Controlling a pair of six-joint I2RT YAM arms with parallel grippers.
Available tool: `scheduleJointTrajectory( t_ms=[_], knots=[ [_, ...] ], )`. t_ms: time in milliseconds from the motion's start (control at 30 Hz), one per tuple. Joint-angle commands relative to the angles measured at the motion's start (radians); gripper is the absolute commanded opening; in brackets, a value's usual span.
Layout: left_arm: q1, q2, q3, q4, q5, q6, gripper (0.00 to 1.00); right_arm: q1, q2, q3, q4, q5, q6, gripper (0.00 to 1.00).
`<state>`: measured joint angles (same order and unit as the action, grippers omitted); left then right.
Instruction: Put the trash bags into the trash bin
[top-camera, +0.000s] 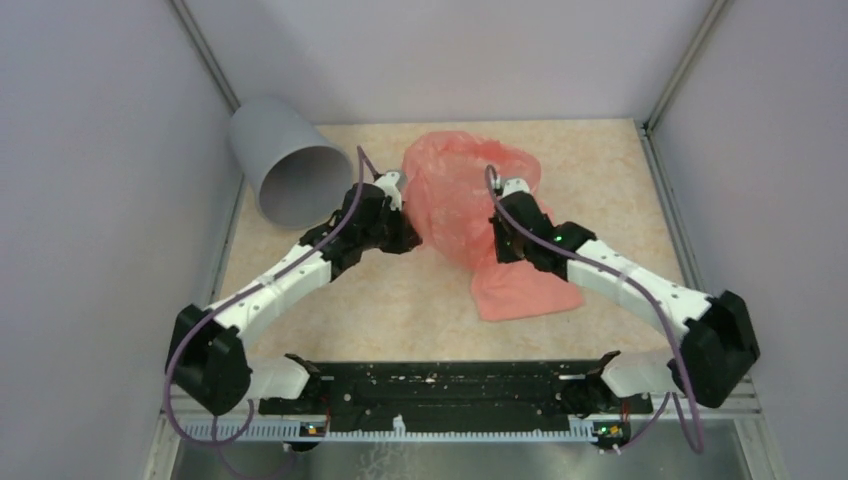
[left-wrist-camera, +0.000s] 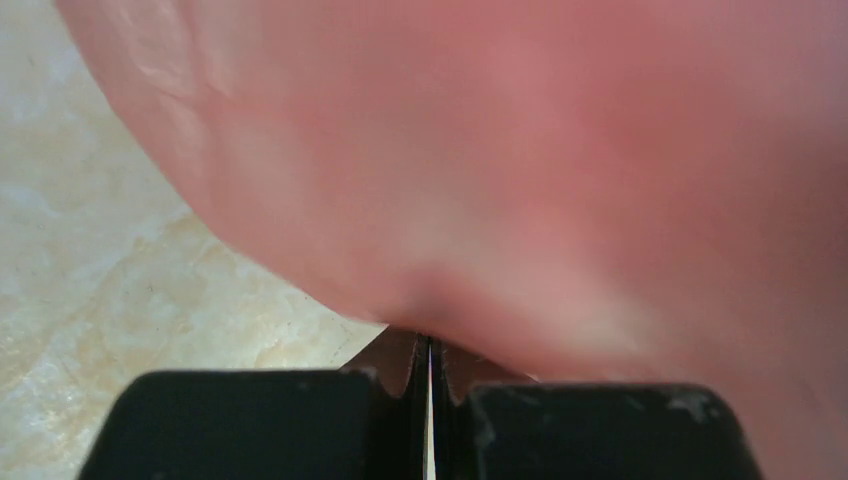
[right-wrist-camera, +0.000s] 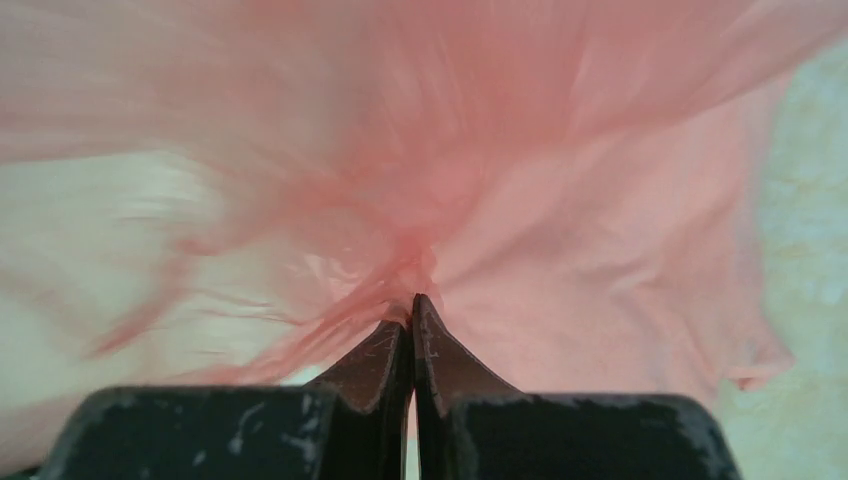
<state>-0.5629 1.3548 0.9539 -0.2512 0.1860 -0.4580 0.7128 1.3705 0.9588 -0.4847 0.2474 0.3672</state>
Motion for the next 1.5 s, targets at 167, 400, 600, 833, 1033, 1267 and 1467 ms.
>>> scheduleJointTrajectory(
  t_ms=[167,400,600,833,1033,1267,1467],
  knots=[
    [-0.001,-0.257,0.134,0.019,-0.059,0.042,0.00,-0.007,-0.245,0.380,-0.084,0.153,-0.035,0.00],
    [0.000,-0.286,0.167,0.018,-0.091,0.038,0.00,-0.008,-0.259,0.443,-0.122,0.173,-0.061,0.00],
    [0.003,-0.331,0.169,-0.025,-0.276,0.020,0.00,-0.008,-0.270,0.512,-0.196,0.394,-0.076,0.00],
    [0.008,-0.263,0.193,-0.021,-0.145,0.030,0.00,-0.007,-0.267,0.513,-0.170,0.236,-0.088,0.00],
    [0.008,0.011,0.531,0.021,0.011,0.096,0.00,-0.007,-0.073,0.828,-0.111,0.176,-0.200,0.00],
    [-0.009,0.055,0.927,0.121,0.081,0.129,0.00,-0.006,-0.114,1.189,0.020,0.033,-0.267,0.00],
    [-0.008,-0.017,0.733,0.180,0.032,0.136,0.00,-0.006,-0.273,0.815,0.184,0.038,-0.223,0.00]
  ],
)
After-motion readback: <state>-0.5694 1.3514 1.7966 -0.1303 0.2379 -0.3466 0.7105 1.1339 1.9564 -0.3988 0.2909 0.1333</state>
